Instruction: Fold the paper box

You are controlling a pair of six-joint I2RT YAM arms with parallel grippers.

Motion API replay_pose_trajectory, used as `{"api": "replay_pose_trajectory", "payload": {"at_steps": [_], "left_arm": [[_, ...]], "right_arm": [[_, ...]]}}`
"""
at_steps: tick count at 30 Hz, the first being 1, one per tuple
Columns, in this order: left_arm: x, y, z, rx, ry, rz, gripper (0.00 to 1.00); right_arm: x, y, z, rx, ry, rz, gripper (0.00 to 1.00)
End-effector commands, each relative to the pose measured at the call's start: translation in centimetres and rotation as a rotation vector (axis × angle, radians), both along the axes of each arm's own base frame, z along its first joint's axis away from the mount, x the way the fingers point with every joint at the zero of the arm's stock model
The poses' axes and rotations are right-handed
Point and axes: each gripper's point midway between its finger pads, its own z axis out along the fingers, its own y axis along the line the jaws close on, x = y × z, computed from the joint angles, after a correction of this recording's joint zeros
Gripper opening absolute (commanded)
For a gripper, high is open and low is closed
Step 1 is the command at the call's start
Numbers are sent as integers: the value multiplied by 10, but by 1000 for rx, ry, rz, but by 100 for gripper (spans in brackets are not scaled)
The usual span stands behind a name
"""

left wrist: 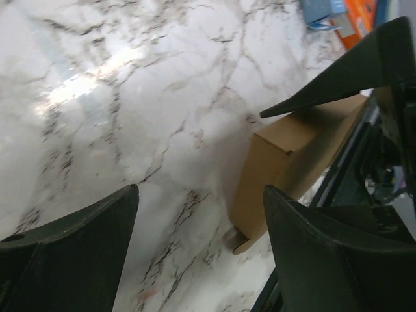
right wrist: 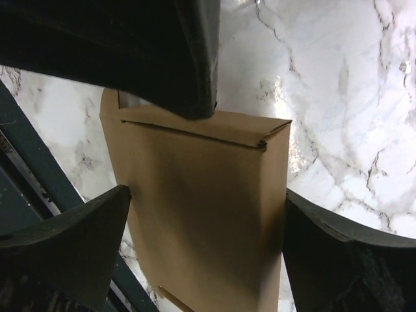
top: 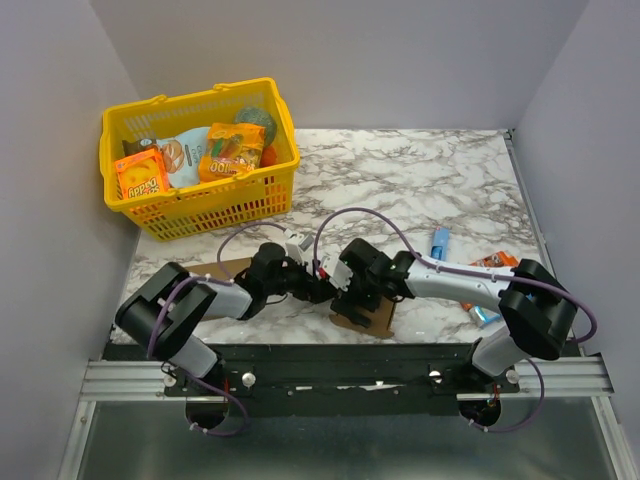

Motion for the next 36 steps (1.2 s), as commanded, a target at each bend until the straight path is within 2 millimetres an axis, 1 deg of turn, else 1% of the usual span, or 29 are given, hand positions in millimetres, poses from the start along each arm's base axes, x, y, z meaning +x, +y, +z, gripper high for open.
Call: {"api": "replay_pose_trajectory", "payload": {"at_steps": [1,2,4,5,9,11,13,14,15,19,20,22,23,24,25,26,28,31,32,34,35,36], "left_arm": [[-53,-43,40,-262,-42,-380,82],[-59,-44,36,-273,-15,-407,78],[-60,-47,42,-313,-19,-427,74],[-61,-47,40,-315,-10,-429,73],[-60,-45,40,-309,-19,-415,73],[-60,-45,40,-306,-22,-416,75],[-60,-47,41,-312,-22,-433,75],[-61,-48,38,-310,-8,-436,75],[-60,-51,41,-319,-12,-445,75],[-66,-55,42,-330,-6,-483,74],[-67,-56,41,-330,-2,-488,72],[-68,-58,46,-350,0,-498,69],[-72,-59,47,-362,9,-513,65],[-72,-61,54,-386,-12,-523,62],[-73,-61,55,-396,5,-524,60],[-75,-62,54,-400,14,-534,54],[-76,-62,60,-426,13,-541,51],[-78,-63,67,-456,0,-558,44],[-78,-63,67,-458,3,-556,38],[-78,-63,67,-457,1,-555,32],[-78,-63,69,-459,-3,-553,28],[-77,-63,67,-453,4,-542,26]], "right_arm": [[-4,9,-8,-5,16,49,97],[-5,10,-8,-4,15,54,97],[-4,10,-7,-3,14,53,97],[-5,9,-8,-5,16,53,97],[-5,9,-8,-5,17,51,96],[-5,9,-8,-8,16,52,96],[-5,10,-7,0,13,53,96],[-5,10,-7,0,14,55,96],[-4,11,-6,4,12,52,95],[-3,14,-4,17,6,53,96],[-2,15,-3,22,6,55,96],[-2,16,-2,27,2,55,96],[-2,17,-2,29,2,57,96],[-2,18,-2,31,1,57,96],[-1,18,-2,31,0,55,96],[-2,18,-2,32,1,56,96],[0,19,-1,37,-2,54,96],[0,20,0,42,-6,54,96],[0,20,1,48,-8,52,96],[0,22,3,56,-10,50,95],[1,22,6,64,-12,45,96],[1,23,8,71,-15,44,96]]}}
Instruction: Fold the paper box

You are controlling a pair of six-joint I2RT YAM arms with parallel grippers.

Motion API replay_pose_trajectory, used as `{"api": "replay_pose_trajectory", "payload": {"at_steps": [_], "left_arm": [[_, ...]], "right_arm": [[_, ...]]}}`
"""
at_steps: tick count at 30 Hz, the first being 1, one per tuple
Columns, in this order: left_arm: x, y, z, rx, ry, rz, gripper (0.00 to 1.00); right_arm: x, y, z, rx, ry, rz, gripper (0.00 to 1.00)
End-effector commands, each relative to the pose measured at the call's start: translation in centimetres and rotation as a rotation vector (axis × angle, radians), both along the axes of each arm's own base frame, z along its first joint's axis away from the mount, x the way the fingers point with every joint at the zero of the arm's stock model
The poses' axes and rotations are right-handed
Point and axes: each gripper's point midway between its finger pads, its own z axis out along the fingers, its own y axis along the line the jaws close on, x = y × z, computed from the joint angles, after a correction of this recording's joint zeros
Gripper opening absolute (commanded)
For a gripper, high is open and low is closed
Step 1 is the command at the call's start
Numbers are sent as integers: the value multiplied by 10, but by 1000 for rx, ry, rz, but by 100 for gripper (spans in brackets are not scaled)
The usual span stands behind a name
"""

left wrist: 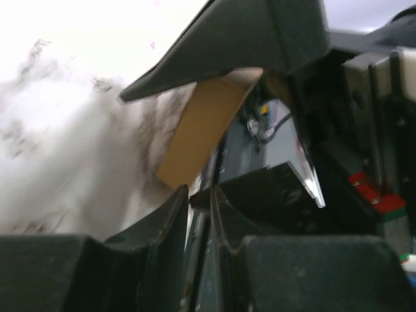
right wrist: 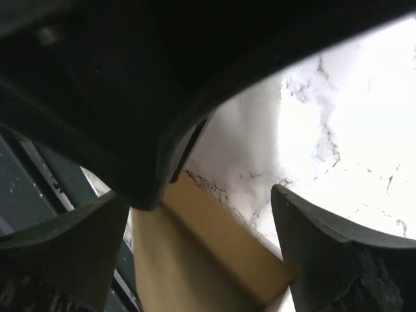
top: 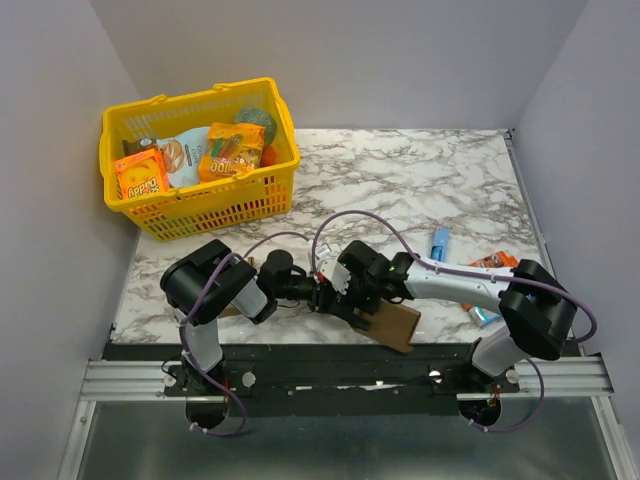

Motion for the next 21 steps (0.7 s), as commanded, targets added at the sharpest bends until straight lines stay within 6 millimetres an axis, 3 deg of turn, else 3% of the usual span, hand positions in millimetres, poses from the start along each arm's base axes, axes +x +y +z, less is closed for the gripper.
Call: {"api": "replay_pose_trajectory", "payload": {"at_steps": [1,9,13,14,16,17,18,21], "left_arm": [[-16,-15,51,-196,-227,-153,25],[-7,-15,42,-136,-208,-107,19],[0,-12,32,-78,-190,-63,27],[6,-12,34,-67,-216,-33,34],[13,-8,18,22,-184,19,48],[19,-5,19,48,-222,46,65],[27,-1,5,134,-200,100,69],[39,2,2,211,-226,157,78]], "right_arm": [[11,26,12,92,-49,12,96],[17,19,22,114,-73,-53,96],[29,9,44,167,-89,-200,98],[33,6,57,195,-121,-233,99],[32,-9,63,162,-131,-316,99],[38,-18,70,148,-167,-372,100],[37,-23,73,138,-166,-395,99],[35,-41,84,164,-156,-584,99]]}}
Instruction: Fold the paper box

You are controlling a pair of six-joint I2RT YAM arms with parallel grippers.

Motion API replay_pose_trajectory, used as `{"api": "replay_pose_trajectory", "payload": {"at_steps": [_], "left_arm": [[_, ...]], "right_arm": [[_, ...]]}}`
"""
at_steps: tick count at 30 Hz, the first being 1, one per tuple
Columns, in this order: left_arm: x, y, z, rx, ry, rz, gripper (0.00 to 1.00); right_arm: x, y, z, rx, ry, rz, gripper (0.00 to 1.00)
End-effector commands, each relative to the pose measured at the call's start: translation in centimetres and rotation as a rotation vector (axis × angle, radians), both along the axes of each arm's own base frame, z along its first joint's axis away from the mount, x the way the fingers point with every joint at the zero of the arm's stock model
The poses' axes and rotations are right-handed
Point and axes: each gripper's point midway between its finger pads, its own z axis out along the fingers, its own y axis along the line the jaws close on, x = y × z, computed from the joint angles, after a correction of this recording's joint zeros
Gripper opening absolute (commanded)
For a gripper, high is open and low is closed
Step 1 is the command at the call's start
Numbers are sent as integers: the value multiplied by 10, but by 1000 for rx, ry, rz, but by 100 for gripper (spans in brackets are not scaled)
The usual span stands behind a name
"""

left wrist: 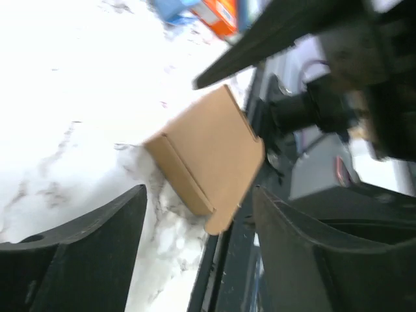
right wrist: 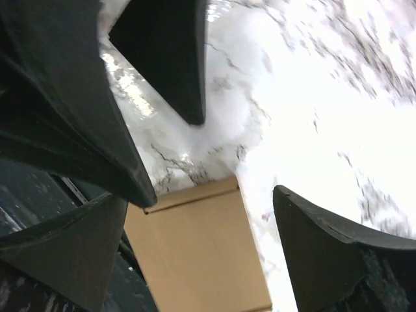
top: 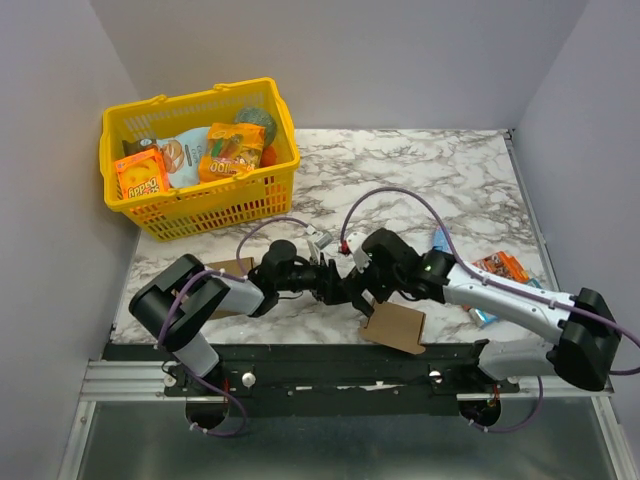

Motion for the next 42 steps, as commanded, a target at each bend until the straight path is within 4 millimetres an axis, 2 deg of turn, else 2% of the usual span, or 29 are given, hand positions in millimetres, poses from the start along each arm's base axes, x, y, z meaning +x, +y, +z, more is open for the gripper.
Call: {"api": "replay_pose_trajectory", "payload": {"at_steps": [1,4,5,7,8,9,12,14,15,18,23,28,31,37,40,42], "left_arm": [[12,7,-27,194,-22,93,79],[9,0,-30,212,-4,81,81],[3,-4,-32,220,-2,62,81],[1,-9,-31,244,-17,44,82],[-3,-14,-30,252,-30,31,82],[-5,-16,-30,265,-28,25,82],[-12,-19,-28,275,-43,16,83],[-12,-18,-26,281,-49,35,86],[-12,-18,-26,290,-46,40,87],[-12,-16,-26,301,-46,53,87],[-11,-13,-24,322,-57,76,88],[-7,-10,-24,346,-65,101,88],[-2,-6,-23,371,-70,134,88],[12,11,-17,420,-100,225,91],[20,24,-15,432,-95,265,92],[22,32,-12,421,-91,282,92]], "right_arm": [[14,-35,17,25,-22,-350,99],[16,-50,30,184,59,-628,99],[12,-59,21,189,101,-684,99],[11,-74,14,246,192,-799,98],[6,-82,-1,251,246,-867,98],[8,-94,-5,267,264,-932,98],[6,-123,-7,291,233,-1081,98],[2,-132,-3,331,221,-1129,100],[-2,-135,-7,339,240,-1144,100],[-13,-130,-14,360,309,-1155,100],[-43,-139,-41,239,428,-1211,97],[-49,-124,-43,307,509,-1196,89],[-52,-119,-55,305,558,-1206,83],[-56,-110,-71,270,623,-1188,82],[-51,-105,-71,301,622,-1181,73],[-49,-95,-71,336,654,-1160,60]]}}
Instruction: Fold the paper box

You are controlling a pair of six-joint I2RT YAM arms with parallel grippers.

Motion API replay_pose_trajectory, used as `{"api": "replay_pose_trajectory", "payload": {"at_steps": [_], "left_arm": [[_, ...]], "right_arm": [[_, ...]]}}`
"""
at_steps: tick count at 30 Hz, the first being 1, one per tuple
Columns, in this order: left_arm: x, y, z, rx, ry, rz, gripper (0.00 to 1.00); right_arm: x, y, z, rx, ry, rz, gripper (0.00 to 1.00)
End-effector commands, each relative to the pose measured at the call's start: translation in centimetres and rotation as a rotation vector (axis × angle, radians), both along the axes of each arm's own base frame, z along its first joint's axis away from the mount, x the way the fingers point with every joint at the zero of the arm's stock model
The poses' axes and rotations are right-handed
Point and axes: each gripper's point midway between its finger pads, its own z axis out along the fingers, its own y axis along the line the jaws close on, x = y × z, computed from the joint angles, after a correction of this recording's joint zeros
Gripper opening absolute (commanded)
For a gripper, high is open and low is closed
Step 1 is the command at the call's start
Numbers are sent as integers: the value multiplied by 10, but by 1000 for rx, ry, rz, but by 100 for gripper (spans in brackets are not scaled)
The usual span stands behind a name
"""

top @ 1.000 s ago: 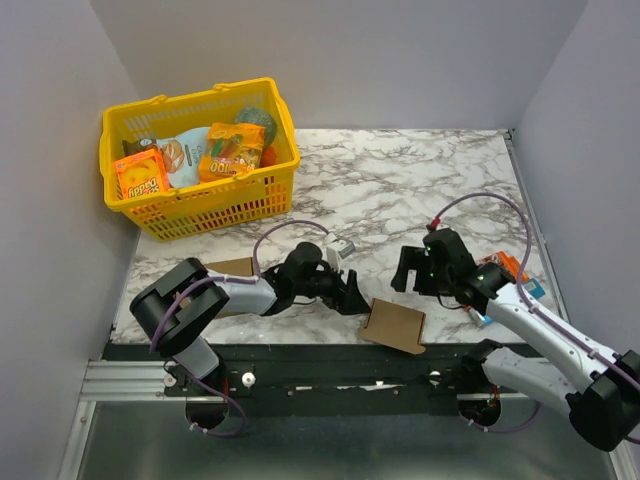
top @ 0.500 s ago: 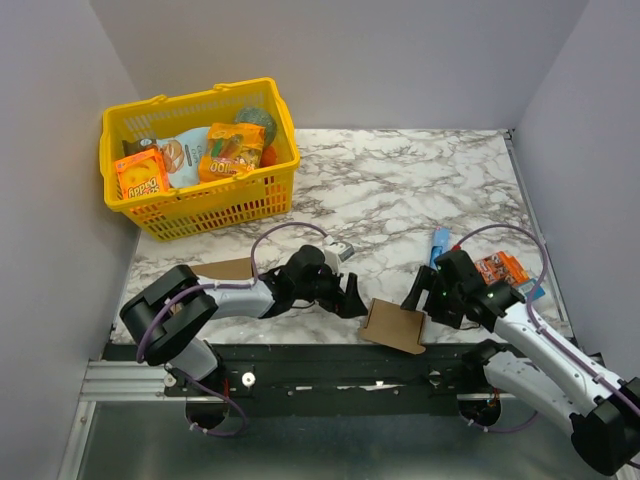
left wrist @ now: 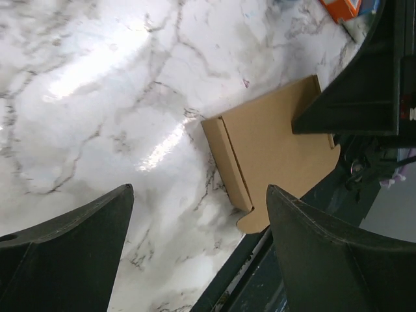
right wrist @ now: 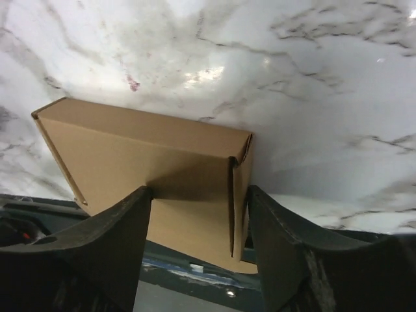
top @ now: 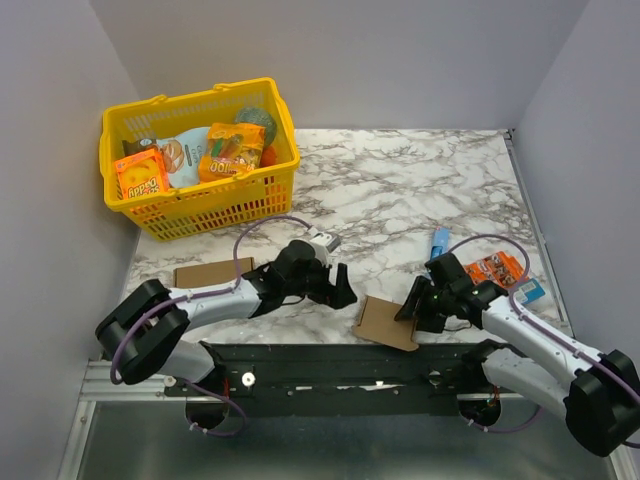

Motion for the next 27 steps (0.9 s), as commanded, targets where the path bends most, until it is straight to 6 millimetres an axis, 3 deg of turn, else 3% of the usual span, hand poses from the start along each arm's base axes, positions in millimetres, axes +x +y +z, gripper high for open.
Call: {"api": "replay_pose_trajectory", "payload": {"at_steps": [1,3,8,17,19,23,27], "left_arm": [[18,23,6,23,-32,83,92],[25,35,11,11,-38,118,93],[30,50,24,-33,-47,150,95],[51,85,19,-71,15,273,97],[54,89,19,-90,23,289,97],[54,90,6,-71,66,301,97],[51,87,-3,-83,105,296,97]], "right_arm": [[10,24,3,118,-32,15,55],[11,33,2,166,-23,19,44],[33,58,15,275,-93,46,29],[53,88,32,398,-161,148,21],[56,91,32,405,-166,155,19],[59,91,26,379,-171,179,5],[59,90,19,356,-160,200,7]]}}
